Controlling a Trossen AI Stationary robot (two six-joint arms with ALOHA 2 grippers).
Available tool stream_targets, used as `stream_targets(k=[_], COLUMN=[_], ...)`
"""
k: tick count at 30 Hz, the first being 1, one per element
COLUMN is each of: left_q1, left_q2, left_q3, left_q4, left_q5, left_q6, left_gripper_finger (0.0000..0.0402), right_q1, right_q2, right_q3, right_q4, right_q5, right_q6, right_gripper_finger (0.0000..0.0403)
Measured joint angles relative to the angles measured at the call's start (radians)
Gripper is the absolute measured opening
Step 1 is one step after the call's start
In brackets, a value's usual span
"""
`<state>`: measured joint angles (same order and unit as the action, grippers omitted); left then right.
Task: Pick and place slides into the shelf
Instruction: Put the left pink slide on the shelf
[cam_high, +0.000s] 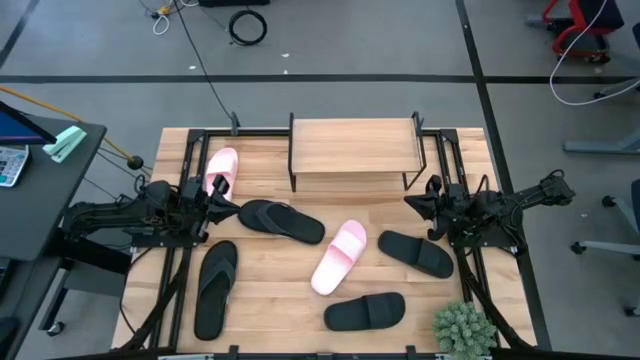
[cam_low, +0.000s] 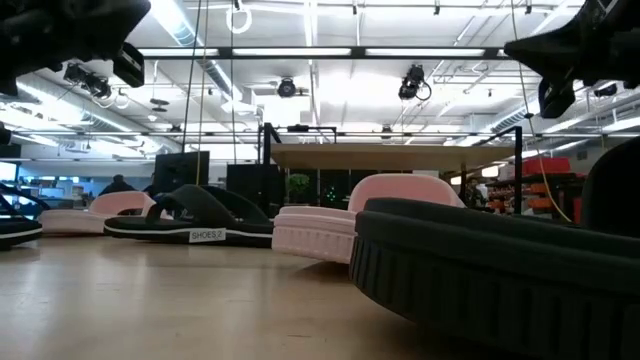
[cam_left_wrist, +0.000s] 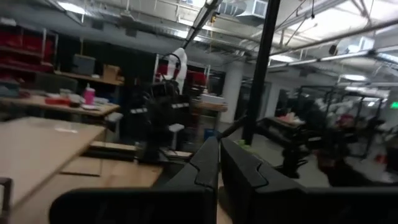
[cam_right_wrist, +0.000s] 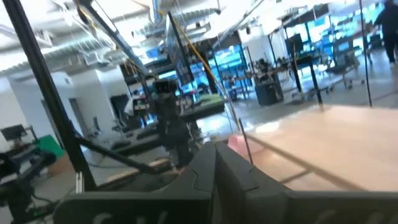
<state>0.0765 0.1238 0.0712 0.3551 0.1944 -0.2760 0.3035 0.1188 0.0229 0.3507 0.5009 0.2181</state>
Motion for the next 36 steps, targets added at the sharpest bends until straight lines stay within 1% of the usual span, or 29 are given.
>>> stream_targets(k=[2, 3, 5, 7, 9, 11, 14, 19, 22, 24, 28, 31, 33, 36], left_q1=[0.000, 0.003, 0.010, 0.016, 0.017, 0.017, 0.017, 0.017, 0.017, 0.017, 0.017, 0.018, 0.027, 0.073], left_q2=[0.001, 0.002, 0.002, 0.011, 0.035, 0.081, 0.184, 0.379, 0.488, 0.554, 0.664, 0.747, 0.791, 0.856], left_q3=[0.000, 0.001, 0.021, 0.065, 0.136, 0.216, 0.347, 0.546, 0.637, 0.667, 0.676, 0.675, 0.675, 0.676], left_q4=[0.024, 0.051, 0.061, 0.027, -0.062, -0.208, -0.397, -0.725, -0.933, -1.047, -1.204, -1.314, -1.304, -1.304], left_q5=[0.000, 0.000, 0.000, 0.000, -0.001, -0.012, -0.089, -0.289, -0.414, -0.492, -0.573, -0.632, -0.686, -0.703], left_q6=[-0.004, 0.023, 0.078, 0.107, 0.172, 0.248, 0.313, 0.342, 0.368, 0.368, 0.331, 0.271, 0.242, 0.235], left_gripper_finger=[0.0022, 0.0023, 0.0027, 0.0035, 0.0048, 0.0066, 0.0099, 0.0145, 0.0158, 0.0159, 0.0152, 0.0147, 0.0149, 0.0161], right_q1=[0.000, 0.000, 0.000, 0.000, 0.000, 0.000, 0.000, 0.000, 0.000, 0.000, 0.000, -0.002, -0.013, -0.050], right_q2=[0.000, 0.000, 0.000, 0.000, 0.004, 0.025, 0.074, 0.205, 0.291, 0.346, 0.445, 0.500, 0.526, 0.547], right_q3=[0.000, 0.000, 0.000, 0.002, 0.013, 0.037, 0.098, 0.231, 0.311, 0.358, 0.420, 0.453, 0.470, 0.487], right_q4=[0.038, 0.065, 0.129, 0.163, 0.147, 0.102, -0.030, -0.196, -0.292, -0.336, -0.358, -0.360, -0.358, -0.370], right_q5=[-0.001, -0.011, -0.058, -0.129, -0.179, -0.195, -0.194, -0.129, -0.097, -0.073, -0.003, 0.040, 0.052, 0.057], right_q6=[-0.015, -0.013, -0.028, -0.094, -0.159, -0.186, -0.195, -0.197, -0.224, -0.259, -0.341, -0.402, -0.421, -0.441], right_gripper_finger=[0.0014, 0.0014, 0.0014, 0.0014, 0.0018, 0.0025, 0.0046, 0.0094, 0.0122, 0.0138, 0.0160, 0.0168, 0.0171, 0.0174])
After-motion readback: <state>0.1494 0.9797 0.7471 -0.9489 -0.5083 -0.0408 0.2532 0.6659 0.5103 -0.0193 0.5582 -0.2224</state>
